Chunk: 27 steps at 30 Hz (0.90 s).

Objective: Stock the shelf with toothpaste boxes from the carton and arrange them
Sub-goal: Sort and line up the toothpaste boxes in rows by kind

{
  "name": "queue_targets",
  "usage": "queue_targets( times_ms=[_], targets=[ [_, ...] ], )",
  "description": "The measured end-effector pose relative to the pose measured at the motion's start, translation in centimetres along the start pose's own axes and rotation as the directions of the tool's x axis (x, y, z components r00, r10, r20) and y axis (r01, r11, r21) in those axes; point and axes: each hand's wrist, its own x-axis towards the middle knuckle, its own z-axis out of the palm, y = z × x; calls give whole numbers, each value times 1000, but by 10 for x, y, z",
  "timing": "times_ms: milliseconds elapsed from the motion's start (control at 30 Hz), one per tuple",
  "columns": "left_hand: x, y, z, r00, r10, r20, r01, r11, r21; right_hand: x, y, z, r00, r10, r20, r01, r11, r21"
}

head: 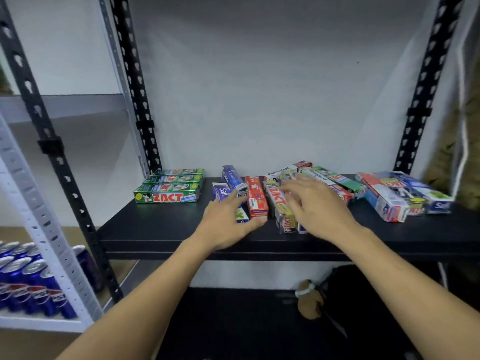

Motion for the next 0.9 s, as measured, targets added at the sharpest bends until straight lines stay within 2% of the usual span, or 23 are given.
queue_targets(
  times_ms=[67,167,333,433,533,600,700,767,900],
  targets=[
    [8,11,8,999,-29,-39,33,993,116,-7,24,-5,992,88,-85,-83,994,71],
    [24,13,24,990,-102,-97,114,986,123,-17,63,-8,964,218,-152,-209,975,73],
    [31,-4,43,979,-126,-158,138,988,67,-25,122,-10,920,376,-106,-387,915,-113],
    [23,-7,47,961,-154,-228,177,981,83,-17,147,-11,915,396,-77,-403,890,-213],
    [20,-2,49,949,-82,-305,129,982,137,-4,163,-7,912,409,25,-378,864,-334],
    [21,-5,51,955,-38,-295,74,991,112,5,171,-3,883,452,127,-371,837,-402],
    [21,-11,53,955,-20,-297,29,999,27,14,179,2,807,520,281,-388,824,-412],
    [22,-12,54,950,-30,-311,32,999,2,16,183,6,798,527,291,-409,829,-381],
    [21,-9,54,947,-33,-319,36,999,5,15,183,10,825,525,212,-441,831,-340]
  ],
)
